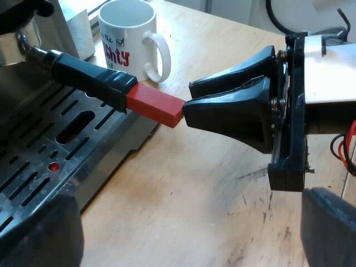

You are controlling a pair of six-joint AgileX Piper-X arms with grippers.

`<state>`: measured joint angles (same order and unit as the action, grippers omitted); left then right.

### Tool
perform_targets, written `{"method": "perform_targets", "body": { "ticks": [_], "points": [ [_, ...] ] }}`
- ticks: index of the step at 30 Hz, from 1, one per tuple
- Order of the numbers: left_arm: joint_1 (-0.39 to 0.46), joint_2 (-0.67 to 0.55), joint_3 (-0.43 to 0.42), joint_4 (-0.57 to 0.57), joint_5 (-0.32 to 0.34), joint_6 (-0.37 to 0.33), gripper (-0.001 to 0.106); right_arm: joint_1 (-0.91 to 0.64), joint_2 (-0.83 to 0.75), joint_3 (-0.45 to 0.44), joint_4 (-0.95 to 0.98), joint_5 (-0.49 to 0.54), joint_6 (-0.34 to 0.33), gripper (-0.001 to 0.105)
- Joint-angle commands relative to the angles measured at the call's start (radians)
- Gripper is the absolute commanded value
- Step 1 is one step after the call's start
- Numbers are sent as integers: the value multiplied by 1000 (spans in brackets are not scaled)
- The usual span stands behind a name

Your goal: Grind coffee beans and then tamp

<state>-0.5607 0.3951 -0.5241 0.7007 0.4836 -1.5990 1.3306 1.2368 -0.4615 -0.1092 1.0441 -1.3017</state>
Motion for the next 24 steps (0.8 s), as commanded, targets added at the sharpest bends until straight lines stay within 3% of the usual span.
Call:
{"method": "perform_targets", "body": {
  "ticks": [1, 7, 24],
  "points": [
    [-6, -1, -3, -11, 7, 4, 80, -11, -3, -8, -17, 25, -6, 27],
    [-6, -1, -3, -11, 7, 4, 80, 1, -3, -8, 55, -52, -6, 27],
    [-6, -1, -3, -11, 7, 4, 80, 175, -56, -13, 153, -53, -4, 29]
  ]
}}
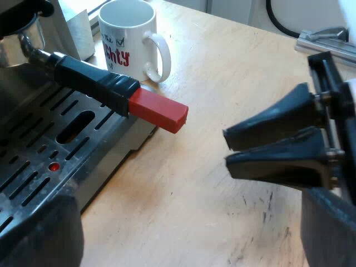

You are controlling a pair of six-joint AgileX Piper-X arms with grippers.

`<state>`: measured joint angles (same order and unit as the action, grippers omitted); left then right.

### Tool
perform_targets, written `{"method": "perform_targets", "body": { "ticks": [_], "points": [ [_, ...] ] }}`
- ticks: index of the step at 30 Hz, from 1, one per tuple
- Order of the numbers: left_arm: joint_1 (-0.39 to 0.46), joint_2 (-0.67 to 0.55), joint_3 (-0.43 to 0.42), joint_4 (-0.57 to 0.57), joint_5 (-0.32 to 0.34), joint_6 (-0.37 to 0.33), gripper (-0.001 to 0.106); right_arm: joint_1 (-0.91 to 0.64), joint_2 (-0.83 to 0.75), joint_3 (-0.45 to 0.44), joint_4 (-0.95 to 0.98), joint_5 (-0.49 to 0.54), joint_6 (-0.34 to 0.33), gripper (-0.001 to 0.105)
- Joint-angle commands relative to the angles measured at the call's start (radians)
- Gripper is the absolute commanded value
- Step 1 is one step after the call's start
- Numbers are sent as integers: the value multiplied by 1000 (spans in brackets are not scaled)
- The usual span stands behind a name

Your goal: Grind coffee beans and then tamp

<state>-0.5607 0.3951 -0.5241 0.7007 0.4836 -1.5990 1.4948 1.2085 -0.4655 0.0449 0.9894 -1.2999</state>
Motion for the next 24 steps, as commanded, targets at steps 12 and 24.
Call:
{"method": "perform_targets", "body": {
  "ticks": [12, 24],
  "points": [
    [-6, -1, -3, -11, 7, 4, 80, 7, -97, -37, 76, 5, -6, 59],
    [-6, -1, -3, -11, 7, 4, 80, -146, -97, -213, 228, -99, -6, 59]
  ]
}}
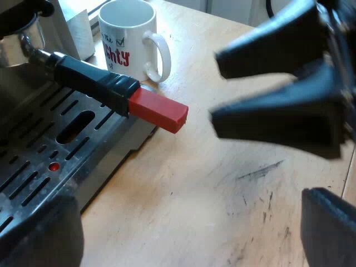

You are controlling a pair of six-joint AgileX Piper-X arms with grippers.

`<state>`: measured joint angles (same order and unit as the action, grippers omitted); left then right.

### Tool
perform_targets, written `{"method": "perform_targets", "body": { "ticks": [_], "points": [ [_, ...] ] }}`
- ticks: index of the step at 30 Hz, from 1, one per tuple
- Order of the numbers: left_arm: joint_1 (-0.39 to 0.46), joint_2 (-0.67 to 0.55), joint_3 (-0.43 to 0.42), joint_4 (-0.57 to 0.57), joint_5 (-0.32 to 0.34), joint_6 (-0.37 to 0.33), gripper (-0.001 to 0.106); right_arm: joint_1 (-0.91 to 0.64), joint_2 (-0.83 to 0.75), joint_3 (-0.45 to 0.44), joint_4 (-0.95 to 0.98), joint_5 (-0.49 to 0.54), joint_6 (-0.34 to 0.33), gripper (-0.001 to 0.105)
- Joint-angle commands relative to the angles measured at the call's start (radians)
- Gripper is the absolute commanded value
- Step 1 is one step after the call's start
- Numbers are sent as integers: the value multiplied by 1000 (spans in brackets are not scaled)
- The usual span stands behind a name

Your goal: Grind coffee beans and then tamp

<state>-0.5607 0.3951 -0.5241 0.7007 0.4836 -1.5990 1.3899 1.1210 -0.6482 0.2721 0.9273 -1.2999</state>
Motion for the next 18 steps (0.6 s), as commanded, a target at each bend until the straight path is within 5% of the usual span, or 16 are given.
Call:
{"method": "perform_targets", "body": {
  "ticks": [1, 18],
  "points": [
    [-6, -1, -3, -11, 7, 4, 80, -51, -9, -37, 1, -45, -6, 59],
    [-6, -1, -3, 14, 7, 4, 80, -261, 42, -208, 293, -329, 182, 59]
  ]
}}
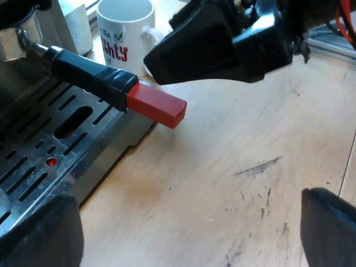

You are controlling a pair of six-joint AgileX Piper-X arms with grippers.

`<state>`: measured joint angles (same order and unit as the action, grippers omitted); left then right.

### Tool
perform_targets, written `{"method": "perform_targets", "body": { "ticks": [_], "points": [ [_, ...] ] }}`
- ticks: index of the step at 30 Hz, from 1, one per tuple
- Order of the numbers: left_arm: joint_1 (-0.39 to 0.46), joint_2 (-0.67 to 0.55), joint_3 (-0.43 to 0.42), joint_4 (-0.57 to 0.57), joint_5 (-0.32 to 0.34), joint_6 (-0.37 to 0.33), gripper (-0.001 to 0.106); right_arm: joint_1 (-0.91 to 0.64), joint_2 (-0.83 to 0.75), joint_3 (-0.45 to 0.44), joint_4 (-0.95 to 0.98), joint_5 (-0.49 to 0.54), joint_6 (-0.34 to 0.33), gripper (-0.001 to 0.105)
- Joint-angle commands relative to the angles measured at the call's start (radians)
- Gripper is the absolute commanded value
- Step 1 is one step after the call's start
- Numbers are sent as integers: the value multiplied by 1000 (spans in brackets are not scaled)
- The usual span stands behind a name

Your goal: Grind coffee beans and then tamp

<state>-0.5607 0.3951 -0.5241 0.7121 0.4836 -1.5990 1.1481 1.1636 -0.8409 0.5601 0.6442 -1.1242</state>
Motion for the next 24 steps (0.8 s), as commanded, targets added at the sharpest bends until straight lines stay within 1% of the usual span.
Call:
{"method": "perform_targets", "body": {
  "ticks": [1, 4, 5, 8, 15, 19, 21, 24],
  "points": [
    [-6, -1, -3, 3, 7, 4, 80, -22, 0, -16, 5, -60, 7, 59],
    [-6, -1, -3, 3, 7, 4, 80, -50, 3, -17, 5, -98, 54, 59],
    [-6, -1, -3, 1, 7, 4, 80, -59, 3, -19, 5, -117, 57, 59],
    [-6, -1, -3, 1, 7, 4, 80, -78, 3, -18, 13, -146, 57, 59],
    [-6, -1, -3, 1, 7, 4, 80, -78, 11, -18, 80, -171, 57, 59],
    [-6, -1, -3, 1, 7, 4, 80, -78, 32, -19, 79, -173, 57, 59],
    [-6, -1, -3, 1, 7, 4, 80, -78, 51, -19, 65, -202, 57, 59],
    [-6, -1, -3, 1, 7, 4, 80, -78, 71, -19, 48, -205, 57, 59]
  ]
}}
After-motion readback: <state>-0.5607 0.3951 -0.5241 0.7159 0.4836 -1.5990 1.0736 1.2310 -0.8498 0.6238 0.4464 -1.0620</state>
